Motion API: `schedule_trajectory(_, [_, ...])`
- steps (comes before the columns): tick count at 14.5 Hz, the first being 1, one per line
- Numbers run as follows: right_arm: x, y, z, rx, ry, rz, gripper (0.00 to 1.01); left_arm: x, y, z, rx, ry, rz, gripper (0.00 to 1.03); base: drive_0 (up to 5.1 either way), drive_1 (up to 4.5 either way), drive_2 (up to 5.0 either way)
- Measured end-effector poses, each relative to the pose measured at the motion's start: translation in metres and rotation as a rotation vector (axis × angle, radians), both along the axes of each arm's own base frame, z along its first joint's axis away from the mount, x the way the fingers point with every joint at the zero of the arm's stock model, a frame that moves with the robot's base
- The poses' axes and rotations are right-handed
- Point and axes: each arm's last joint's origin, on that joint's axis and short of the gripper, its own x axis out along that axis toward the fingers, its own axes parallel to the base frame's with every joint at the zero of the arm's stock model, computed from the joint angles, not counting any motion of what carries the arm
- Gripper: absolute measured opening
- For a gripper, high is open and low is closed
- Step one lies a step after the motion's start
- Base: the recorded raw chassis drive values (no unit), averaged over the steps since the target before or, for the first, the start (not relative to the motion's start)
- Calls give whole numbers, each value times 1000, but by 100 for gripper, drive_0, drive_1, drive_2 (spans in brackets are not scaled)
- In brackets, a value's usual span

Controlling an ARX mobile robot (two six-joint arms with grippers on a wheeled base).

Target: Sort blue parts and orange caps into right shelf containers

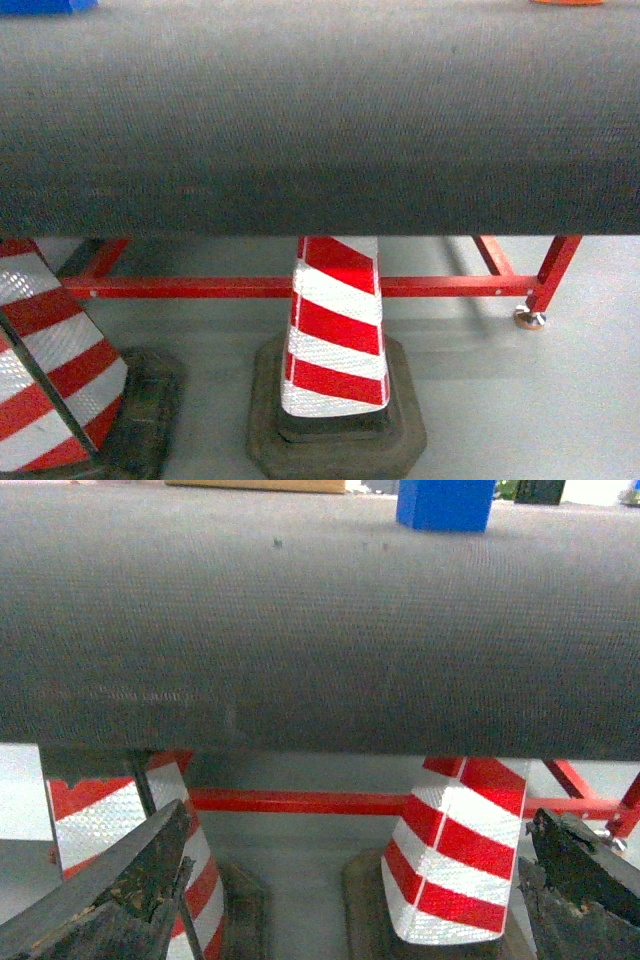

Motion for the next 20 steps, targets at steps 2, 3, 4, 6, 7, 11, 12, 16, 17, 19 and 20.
schedule_trajectory(2, [0, 0, 0, 1, 1, 0, 98, 0, 0, 0, 1, 0, 0, 98, 0, 0, 0])
schedule_trajectory(3, [0, 0, 0, 2, 0, -1, 98, 0, 0, 0, 3, 0, -1, 98, 0, 0, 0])
schedule_trajectory(4, [0, 0, 0, 1, 1, 0, 98, 0, 0, 0, 5, 0, -2, 98, 0, 0, 0])
schedule_trajectory(6, [0, 0, 0, 1, 0, 0, 98, 0, 0, 0, 6, 0, -1, 98, 0, 0, 0])
schedule_trajectory(7, [0, 0, 0, 2, 0, -1, 98, 0, 0, 0, 8, 1, -2, 98, 0, 0, 0])
schedule_trajectory(11, [0, 0, 0, 1, 1, 0, 98, 0, 0, 0, 7, 0, 0, 98, 0, 0, 0])
schedule_trajectory(12, [0, 0, 0, 0, 0, -1, 98, 0, 0, 0, 8, 0, 0, 98, 0, 0, 0])
schedule_trajectory(16, [0, 0, 0, 1, -5, 0, 98, 0, 0, 0, 8, -3, -1, 98, 0, 0, 0])
schedule_trajectory(17, [0, 0, 0, 1, -4, 0, 98, 0, 0, 1, 8, -8, -1, 98, 0, 0, 0])
schedule_trajectory(19, [0, 0, 0, 1, 0, 0, 98, 0, 0, 0, 8, -3, -1, 98, 0, 0, 0])
schedule_trajectory(20, [0, 0, 0, 1, 0, 0, 98, 0, 0, 0, 8, 0, 0, 98, 0, 0, 0])
